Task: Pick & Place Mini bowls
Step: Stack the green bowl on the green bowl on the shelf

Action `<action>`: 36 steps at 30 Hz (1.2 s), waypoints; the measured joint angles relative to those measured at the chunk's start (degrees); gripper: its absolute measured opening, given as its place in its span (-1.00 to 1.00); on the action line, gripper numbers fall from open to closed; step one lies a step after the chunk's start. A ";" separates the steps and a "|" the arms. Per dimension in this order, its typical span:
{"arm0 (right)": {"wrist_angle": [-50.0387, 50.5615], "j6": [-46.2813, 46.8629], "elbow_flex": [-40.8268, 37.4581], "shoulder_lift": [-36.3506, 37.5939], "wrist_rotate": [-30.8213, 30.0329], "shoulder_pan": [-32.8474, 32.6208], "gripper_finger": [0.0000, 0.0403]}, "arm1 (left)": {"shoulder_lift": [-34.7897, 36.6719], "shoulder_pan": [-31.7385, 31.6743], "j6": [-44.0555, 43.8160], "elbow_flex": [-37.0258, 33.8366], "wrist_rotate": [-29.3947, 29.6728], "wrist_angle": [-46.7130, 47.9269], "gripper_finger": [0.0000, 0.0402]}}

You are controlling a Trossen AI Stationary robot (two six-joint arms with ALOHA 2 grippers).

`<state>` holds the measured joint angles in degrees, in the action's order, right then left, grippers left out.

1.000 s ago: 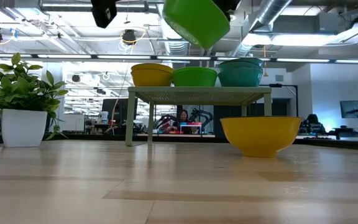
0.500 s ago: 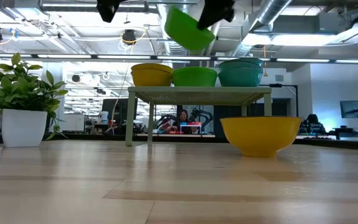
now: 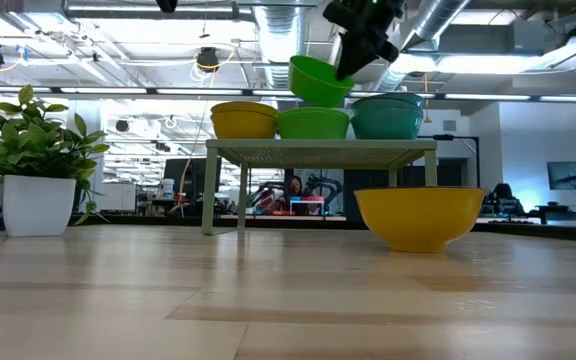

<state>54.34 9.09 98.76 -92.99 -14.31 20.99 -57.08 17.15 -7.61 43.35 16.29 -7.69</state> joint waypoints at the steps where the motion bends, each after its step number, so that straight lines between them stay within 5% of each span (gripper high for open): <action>1: 0.04 0.03 0.00 0.00 0.59 0.35 -0.99 | 0.66 0.00 0.91 0.00 0.00 -0.24 -0.26; 9: -0.21 -0.98 0.09 -2.58 6.89 0.13 -0.99 | 4.79 0.00 7.09 0.00 0.01 -0.11 -0.37; 36: 6.91 -8.97 10.71 -10.43 6.87 0.63 -0.69 | 4.88 0.02 7.16 0.00 0.00 0.44 -0.47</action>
<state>61.25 0.12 109.47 -103.42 -7.44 21.63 -52.21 17.17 -0.45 43.35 16.29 -7.25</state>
